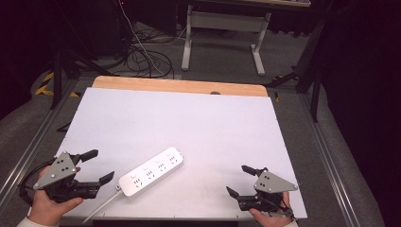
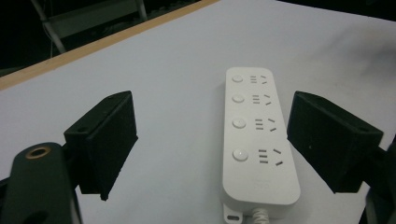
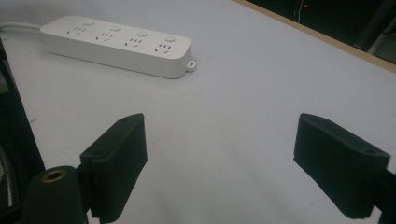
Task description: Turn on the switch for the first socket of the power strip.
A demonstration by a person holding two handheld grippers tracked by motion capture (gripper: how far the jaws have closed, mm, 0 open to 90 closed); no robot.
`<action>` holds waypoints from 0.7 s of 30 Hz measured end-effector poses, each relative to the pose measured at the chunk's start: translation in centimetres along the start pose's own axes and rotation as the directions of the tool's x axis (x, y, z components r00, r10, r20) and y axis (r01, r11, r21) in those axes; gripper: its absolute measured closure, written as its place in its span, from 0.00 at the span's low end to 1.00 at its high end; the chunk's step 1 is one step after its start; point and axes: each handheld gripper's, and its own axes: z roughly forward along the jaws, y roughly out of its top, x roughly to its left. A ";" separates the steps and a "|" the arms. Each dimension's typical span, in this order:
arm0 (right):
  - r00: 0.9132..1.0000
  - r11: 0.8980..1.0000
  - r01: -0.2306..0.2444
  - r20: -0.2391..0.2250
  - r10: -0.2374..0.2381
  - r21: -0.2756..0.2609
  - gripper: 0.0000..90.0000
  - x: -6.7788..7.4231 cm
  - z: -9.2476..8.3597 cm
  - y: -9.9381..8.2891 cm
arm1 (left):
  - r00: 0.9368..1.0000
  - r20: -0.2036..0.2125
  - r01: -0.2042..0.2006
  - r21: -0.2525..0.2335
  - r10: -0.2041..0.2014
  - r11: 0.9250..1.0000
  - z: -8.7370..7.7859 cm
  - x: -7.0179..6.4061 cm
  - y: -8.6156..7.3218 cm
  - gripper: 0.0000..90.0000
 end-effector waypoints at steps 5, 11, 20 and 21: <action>1.000 1.000 -0.006 0.001 0.006 -0.002 0.20 0.0 0.0 0.0 | 1.000 0.000 0.021 0.025 -0.021 0.999 -0.3 0.2 -1.1 0.18; 1.000 1.000 -0.009 0.001 0.009 -0.002 0.20 0.0 0.0 -0.1 | 1.000 -0.005 0.030 0.047 -0.029 0.998 -0.5 0.2 -2.3 0.18; 1.000 1.000 -0.010 0.001 0.010 0.001 0.20 -0.1 0.1 -0.1 | 0.998 0.016 0.065 0.096 -0.066 0.993 -0.2 0.5 -3.8 0.18; 1.000 1.000 -0.010 0.002 0.010 0.002 0.20 -0.1 0.1 -0.1 | 0.997 0.017 0.068 0.095 -0.070 0.993 -0.2 0.5 -4.0 0.18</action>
